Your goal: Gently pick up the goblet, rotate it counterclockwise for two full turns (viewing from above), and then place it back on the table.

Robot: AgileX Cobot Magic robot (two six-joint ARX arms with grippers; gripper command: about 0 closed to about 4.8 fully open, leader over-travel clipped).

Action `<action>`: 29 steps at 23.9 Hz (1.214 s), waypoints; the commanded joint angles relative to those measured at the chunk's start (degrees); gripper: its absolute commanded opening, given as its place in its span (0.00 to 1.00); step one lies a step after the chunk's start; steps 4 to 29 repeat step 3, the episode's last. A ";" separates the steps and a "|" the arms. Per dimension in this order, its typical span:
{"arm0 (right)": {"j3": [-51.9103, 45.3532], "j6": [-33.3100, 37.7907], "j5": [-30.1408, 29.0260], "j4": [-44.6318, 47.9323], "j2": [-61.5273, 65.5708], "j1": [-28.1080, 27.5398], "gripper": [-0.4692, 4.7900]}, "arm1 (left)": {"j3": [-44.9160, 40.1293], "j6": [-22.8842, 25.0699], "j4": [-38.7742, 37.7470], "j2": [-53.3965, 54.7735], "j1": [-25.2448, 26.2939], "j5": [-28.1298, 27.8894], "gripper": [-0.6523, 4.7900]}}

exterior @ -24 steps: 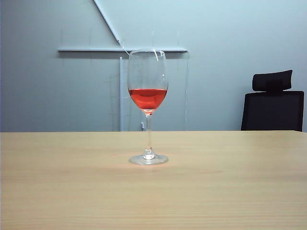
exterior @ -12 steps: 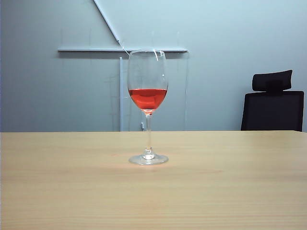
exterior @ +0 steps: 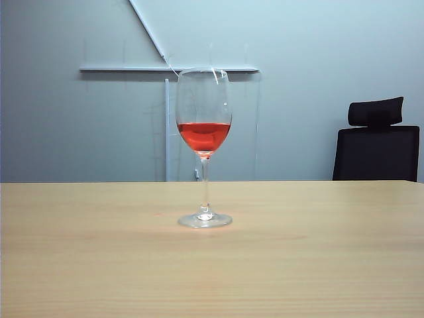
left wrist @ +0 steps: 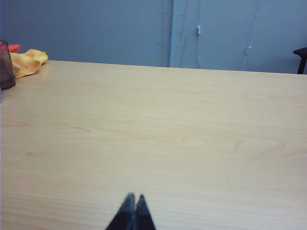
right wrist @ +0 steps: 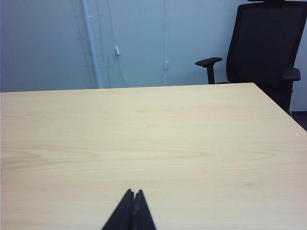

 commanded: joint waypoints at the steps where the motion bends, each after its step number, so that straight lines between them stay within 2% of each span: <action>1: -0.24 -0.02 0.11 1.03 -0.11 0.02 0.08 | 0.24 0.04 0.74 0.09 0.13 0.04 0.11; 29: -0.24 0.00 0.09 1.03 -0.11 0.02 0.08 | 0.24 0.04 0.77 0.09 0.13 0.04 0.11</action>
